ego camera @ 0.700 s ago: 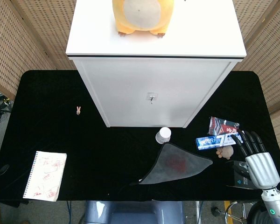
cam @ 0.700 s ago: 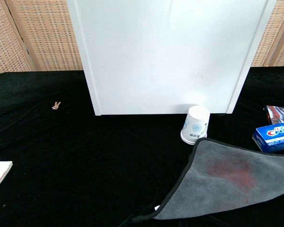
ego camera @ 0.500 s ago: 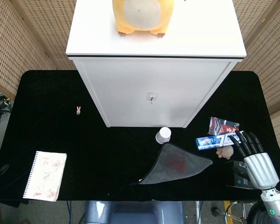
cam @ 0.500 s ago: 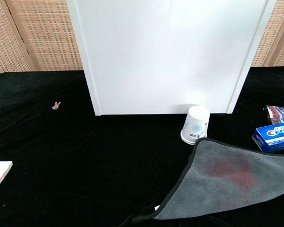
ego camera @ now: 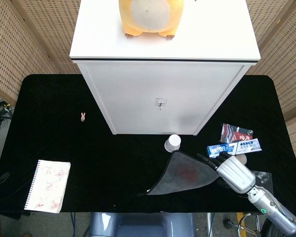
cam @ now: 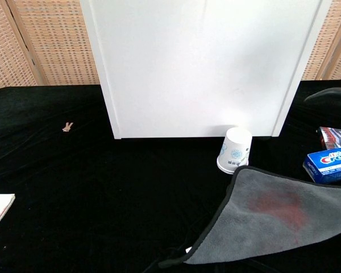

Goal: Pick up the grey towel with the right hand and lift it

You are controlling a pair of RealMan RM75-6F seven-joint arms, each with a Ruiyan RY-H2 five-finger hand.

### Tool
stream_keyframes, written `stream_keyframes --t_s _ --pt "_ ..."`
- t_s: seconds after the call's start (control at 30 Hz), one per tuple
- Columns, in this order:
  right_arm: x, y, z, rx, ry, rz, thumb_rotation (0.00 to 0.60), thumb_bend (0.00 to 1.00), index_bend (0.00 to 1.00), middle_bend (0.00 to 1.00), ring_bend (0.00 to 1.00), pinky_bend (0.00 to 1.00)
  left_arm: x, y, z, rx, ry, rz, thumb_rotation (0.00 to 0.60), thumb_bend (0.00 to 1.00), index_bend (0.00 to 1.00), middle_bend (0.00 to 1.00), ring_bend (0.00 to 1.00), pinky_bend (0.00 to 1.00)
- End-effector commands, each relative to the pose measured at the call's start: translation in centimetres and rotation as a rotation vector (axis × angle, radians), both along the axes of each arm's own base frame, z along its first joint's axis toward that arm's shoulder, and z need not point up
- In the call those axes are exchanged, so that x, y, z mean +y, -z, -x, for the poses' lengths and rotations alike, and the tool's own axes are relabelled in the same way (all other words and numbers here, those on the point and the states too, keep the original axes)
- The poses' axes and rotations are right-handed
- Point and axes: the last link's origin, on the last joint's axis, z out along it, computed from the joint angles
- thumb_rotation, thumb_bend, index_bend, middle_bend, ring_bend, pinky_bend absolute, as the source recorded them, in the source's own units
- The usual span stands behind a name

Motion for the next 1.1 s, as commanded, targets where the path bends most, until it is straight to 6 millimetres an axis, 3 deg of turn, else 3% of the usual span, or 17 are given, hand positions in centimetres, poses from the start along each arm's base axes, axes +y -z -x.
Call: stream_keyframes --t_s 0.03,0.33,0.67,1.1 --pt "-0.9 2.6 -2.2 0.037 -0.030 -0.147 0.600 0.00 0.10 0.84 0.90 0.89 0.3 0.0 0.1 0.001 -0.006 -0.002 0.600 0.00 0.00 0.00 0.00 0.00" --pt "-1.5 7.9 -5.1 0.133 -0.017 -0.331 0.600 0.03 0.15 0.91 0.96 0.99 1.3 0.4 0.6 0.016 -0.034 0.019 0.600 0.00 0.00 0.00 0.00 0.00" --pt "-2.2 13.8 -7.3 0.217 0.029 -0.430 0.600 0.19 0.19 0.94 0.98 1.00 1.6 0.5 1.0 0.017 -0.052 0.022 0.600 0.00 0.00 0.00 0.00 0.00" --pt "-1.6 16.7 -8.8 0.235 0.016 -0.422 0.600 0.22 0.19 0.94 0.98 1.00 1.6 0.6 1.0 0.018 -0.054 0.027 0.600 0.00 0.00 0.00 0.00 0.00"
